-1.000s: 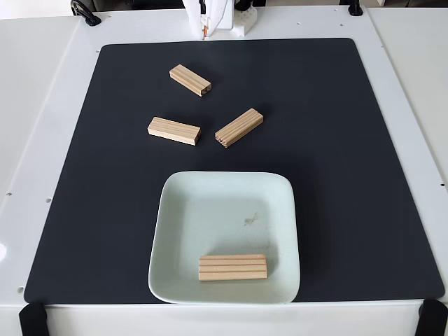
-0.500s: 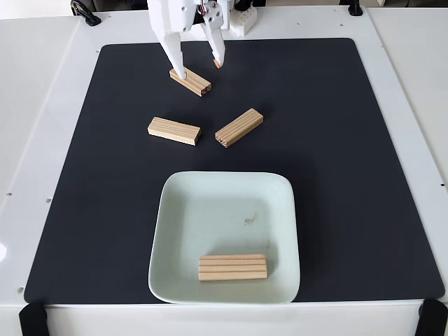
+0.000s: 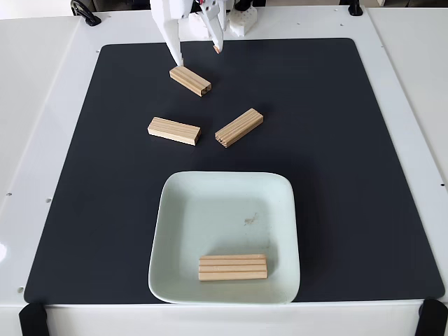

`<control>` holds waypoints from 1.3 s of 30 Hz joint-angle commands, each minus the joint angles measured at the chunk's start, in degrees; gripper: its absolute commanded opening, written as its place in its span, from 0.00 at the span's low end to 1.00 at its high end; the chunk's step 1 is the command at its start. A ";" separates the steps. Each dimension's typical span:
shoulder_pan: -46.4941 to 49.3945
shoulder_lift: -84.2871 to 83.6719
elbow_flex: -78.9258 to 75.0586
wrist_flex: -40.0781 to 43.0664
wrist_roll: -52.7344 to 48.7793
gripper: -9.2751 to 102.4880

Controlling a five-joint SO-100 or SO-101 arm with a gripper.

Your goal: Pick up the wooden block and place them on the plate.

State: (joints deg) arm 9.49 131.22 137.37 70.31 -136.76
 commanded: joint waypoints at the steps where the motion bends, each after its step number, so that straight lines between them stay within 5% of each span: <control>1: 0.62 3.78 2.29 -0.35 -1.85 0.38; 12: -0.35 1.85 3.08 -1.76 -1.14 0.38; 32: 0.53 -7.56 10.63 -19.42 -1.67 0.38; 39: 0.44 -7.65 11.07 -19.69 -1.67 0.38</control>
State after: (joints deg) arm 9.84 123.22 148.01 51.33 -137.81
